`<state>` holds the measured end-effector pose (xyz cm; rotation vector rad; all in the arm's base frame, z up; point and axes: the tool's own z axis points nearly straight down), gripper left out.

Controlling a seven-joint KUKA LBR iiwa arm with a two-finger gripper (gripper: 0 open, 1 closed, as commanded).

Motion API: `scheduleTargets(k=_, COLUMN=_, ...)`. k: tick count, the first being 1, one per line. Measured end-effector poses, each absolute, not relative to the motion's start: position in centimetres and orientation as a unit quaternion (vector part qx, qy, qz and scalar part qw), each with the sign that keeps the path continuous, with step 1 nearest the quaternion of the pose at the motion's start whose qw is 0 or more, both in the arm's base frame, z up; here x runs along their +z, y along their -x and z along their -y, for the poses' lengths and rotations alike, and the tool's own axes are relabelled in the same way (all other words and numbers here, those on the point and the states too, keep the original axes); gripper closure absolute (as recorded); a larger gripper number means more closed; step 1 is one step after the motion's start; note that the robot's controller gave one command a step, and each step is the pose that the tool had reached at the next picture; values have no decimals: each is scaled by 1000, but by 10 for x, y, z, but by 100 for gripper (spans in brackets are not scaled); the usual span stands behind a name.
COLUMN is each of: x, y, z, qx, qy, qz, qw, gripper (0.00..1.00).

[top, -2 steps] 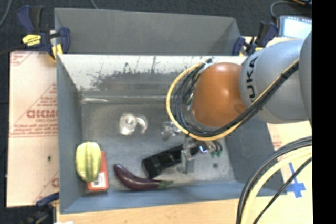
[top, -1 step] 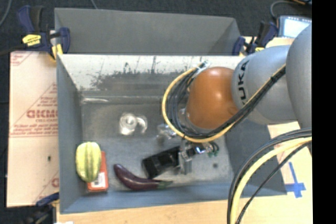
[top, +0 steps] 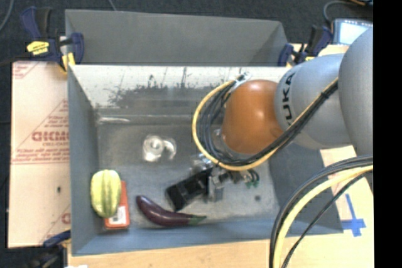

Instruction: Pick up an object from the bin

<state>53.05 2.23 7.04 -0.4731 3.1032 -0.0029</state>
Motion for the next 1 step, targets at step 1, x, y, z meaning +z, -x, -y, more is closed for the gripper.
scheduleTargets(k=1, x=70, y=-530, z=-22, qx=-1, qy=151, qz=-989, qw=1, gripper=100)
